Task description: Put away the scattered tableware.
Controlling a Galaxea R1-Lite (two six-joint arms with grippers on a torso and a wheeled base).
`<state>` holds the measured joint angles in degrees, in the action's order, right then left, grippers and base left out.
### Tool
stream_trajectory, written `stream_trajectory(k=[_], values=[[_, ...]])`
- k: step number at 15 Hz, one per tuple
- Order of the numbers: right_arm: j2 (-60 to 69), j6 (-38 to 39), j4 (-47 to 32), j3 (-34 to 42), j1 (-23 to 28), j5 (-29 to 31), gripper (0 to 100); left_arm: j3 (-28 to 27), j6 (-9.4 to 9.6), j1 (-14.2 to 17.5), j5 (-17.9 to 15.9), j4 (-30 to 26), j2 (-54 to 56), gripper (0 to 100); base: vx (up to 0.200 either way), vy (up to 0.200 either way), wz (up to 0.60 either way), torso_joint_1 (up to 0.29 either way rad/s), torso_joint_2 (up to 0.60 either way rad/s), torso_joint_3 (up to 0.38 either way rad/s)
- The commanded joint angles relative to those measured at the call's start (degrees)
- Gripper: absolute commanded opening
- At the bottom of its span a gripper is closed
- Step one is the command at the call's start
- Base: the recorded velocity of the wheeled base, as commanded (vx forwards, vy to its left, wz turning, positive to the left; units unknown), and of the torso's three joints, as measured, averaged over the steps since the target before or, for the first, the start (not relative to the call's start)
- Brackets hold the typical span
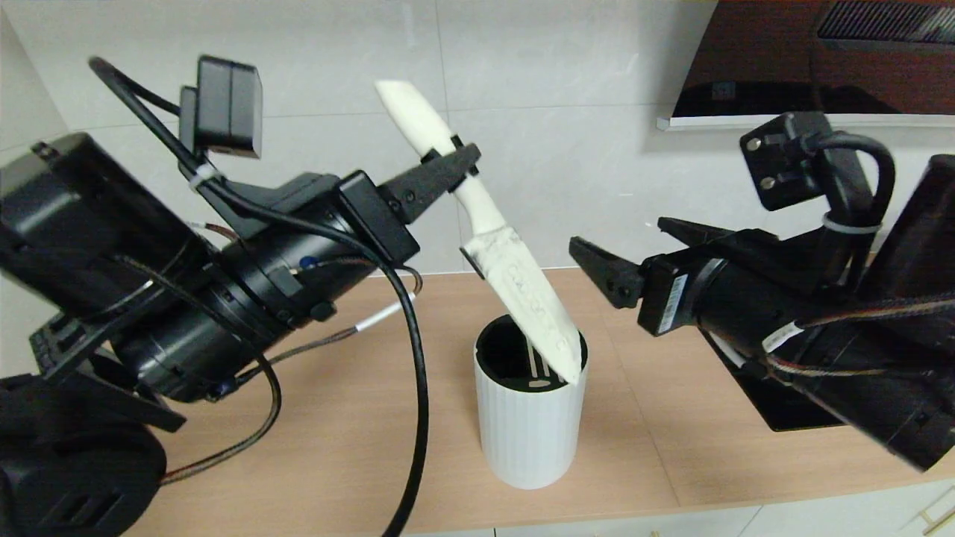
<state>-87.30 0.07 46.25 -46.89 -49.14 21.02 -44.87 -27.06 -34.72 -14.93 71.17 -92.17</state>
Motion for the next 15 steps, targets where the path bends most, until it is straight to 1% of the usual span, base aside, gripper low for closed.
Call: stream_trajectory(k=[1,2,3,4,6,7,8,9,15], values=[[3.5,0.0,-0.5,0.0,2.7,-0.2,100,-2.9,3.07,2.6,-1.9,2.7,0.0,0,0.000,0.000,0.00,0.000,0.00,0.000],[3.3,0.0,-0.5,0.0,3.1,-0.2,100,-2.3,3.68,3.5,-3.6,4.2,-0.6,0,0.000,0.000,0.00,0.000,0.00,0.000],[2.9,0.0,-0.5,0.2,3.7,-0.2,100,-1.0,4.56,3.7,-5.7,5.6,-1.7,0,0.000,0.000,0.00,0.000,0.00,0.000],[2.7,0.0,-0.5,0.2,3.9,-0.2,100,-0.6,5.44,3.7,-6.2,6.5,-2.1,0,0.000,0.000,0.00,0.000,0.00,0.000],[2.1,0.0,-0.5,0.5,4.0,-0.2,100,0.8,15.29,4.3,-6.5,10.6,-5.2,0,0.000,0.000,0.00,0.000,0.00,0.000],[2.0,0.0,-0.5,0.5,4.1,-0.2,100,2.2,20.91,4.3,-6.5,12.6,-6.8,0,0.000,0.000,0.00,0.000,0.00,0.000],[1.7,0.0,-0.5,0.7,4.6,-0.2,100,3.5,24.78,4.3,-6.5,15.2,-8.4,0,0.000,0.000,0.00,0.000,0.00,0.000],[1.6,0.0,-0.5,0.9,4.8,-0.2,100,3.7,25.31,4.2,-6.5,17.1,-9.2,0,0.000,0.000,0.00,0.000,0.00,0.000],[0.4,-0.4,-0.5,0.9,4.8,-0.1,100,4.1,25.22,4.3,-6.3,17.2,-8.9,0,0.000,0.000,0.00,0.000,0.00,0.000]])
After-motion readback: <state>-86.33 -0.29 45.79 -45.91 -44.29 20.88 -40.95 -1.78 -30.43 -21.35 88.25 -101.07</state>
